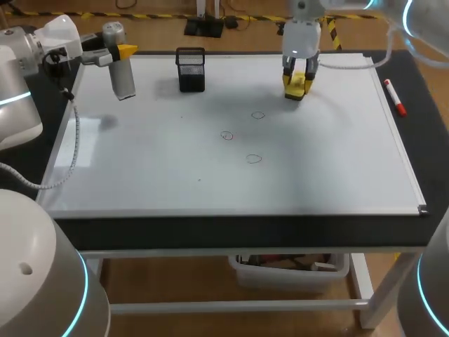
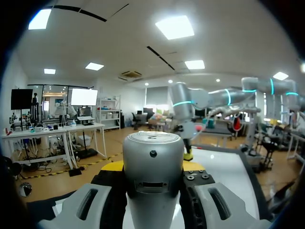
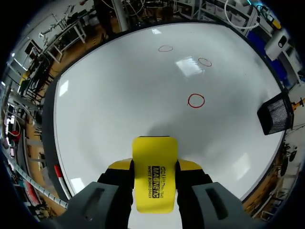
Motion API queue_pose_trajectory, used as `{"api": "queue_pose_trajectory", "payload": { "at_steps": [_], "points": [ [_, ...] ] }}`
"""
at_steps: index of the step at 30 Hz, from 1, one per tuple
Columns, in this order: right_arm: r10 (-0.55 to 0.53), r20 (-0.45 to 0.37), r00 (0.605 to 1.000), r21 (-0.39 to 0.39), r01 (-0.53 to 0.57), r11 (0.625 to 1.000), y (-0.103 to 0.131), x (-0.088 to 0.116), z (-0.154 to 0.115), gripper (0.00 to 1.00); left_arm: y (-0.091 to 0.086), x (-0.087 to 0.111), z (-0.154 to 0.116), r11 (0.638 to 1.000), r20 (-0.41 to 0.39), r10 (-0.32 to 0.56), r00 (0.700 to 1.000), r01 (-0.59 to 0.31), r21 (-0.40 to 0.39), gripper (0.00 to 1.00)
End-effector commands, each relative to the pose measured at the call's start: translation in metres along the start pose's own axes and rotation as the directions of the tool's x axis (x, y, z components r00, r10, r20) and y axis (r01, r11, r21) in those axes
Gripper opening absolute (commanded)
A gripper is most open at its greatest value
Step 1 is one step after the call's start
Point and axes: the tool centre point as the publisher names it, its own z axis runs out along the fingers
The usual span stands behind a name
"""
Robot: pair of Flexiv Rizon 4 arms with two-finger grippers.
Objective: Pick up the inspection probe, press it on each red-marked spot on the whiteboard one by one, put down the probe, pick up the eraser, and wipe off all the red marks.
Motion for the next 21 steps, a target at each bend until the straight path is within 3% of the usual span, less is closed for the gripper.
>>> {"api": "queue_pose_trajectory", "payload": {
  "at_steps": [1, 10, 21],
  "points": [
    [0.021, 0.005, 1.0, 0.21, -0.022, 0.978, 0.027, 0.028, -0.008, 0.0, 0.0, 0.0, 0.001, 1.0, 0.001, 0.002, 1.0, -0.002, 0.004, 0.0],
    [0.088, -0.019, 0.996, 0.3, -0.078, 0.951, 0.036, 0.044, -0.015, 0.0, 0.0, 0.0, 0.001, 1.0, 0.001, 0.002, 1.0, -0.002, 0.004, 0.0],
    [0.123, -0.012, 0.992, 0.317, -0.113, 0.942, 0.039, 0.055, -0.017, 0.0, 0.0, 0.0, 0.001, 1.0, 0.001, 0.002, 1.0, -0.002, 0.004, 0.0]
  ]
}}
